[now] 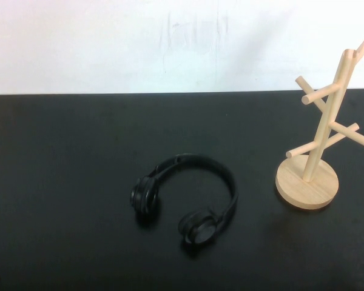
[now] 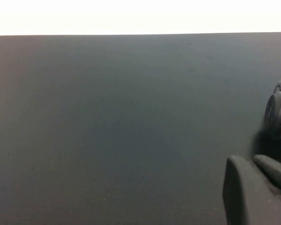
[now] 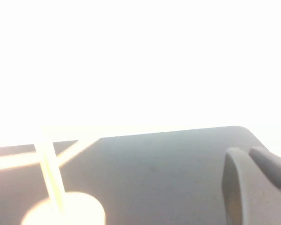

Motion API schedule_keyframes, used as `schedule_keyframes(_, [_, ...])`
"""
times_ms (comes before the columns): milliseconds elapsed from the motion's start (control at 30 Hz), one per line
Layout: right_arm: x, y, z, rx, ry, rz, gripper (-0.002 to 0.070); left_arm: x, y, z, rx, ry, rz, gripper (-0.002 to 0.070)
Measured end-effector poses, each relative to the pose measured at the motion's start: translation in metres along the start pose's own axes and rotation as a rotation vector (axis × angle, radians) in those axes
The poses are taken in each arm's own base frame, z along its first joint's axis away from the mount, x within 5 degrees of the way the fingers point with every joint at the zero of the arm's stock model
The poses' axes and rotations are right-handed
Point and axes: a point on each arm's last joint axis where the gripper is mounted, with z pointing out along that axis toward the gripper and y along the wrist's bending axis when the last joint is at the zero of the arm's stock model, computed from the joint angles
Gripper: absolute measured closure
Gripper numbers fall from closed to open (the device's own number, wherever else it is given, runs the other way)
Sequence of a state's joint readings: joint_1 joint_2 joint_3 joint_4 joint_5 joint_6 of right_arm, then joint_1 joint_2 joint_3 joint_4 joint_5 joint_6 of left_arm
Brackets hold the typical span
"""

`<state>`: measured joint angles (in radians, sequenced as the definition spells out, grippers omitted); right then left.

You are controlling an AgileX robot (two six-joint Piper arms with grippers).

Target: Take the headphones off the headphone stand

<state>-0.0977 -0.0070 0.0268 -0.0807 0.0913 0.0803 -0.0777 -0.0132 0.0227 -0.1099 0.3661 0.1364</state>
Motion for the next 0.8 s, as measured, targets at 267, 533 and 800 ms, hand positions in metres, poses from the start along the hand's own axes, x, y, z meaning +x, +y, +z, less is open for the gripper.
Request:
schedule_keyframes(267, [0.016, 0.001, -0.001, -0.015, 0.177, -0.068, 0.0685, 0.0, 0.0, 0.0, 0.0, 0.0, 0.0, 0.0678])
schedule_keyframes(533, [0.026, 0.001, -0.004, -0.021, 0.288, -0.062, 0.0685, 0.0, 0.0, 0.0, 0.0, 0.0, 0.0, 0.0678])
schedule_keyframes(800, [0.026, 0.001, -0.004, -0.022, 0.286, -0.06, 0.0685, 0.0, 0.0, 0.0, 0.0, 0.0, 0.0, 0.0678])
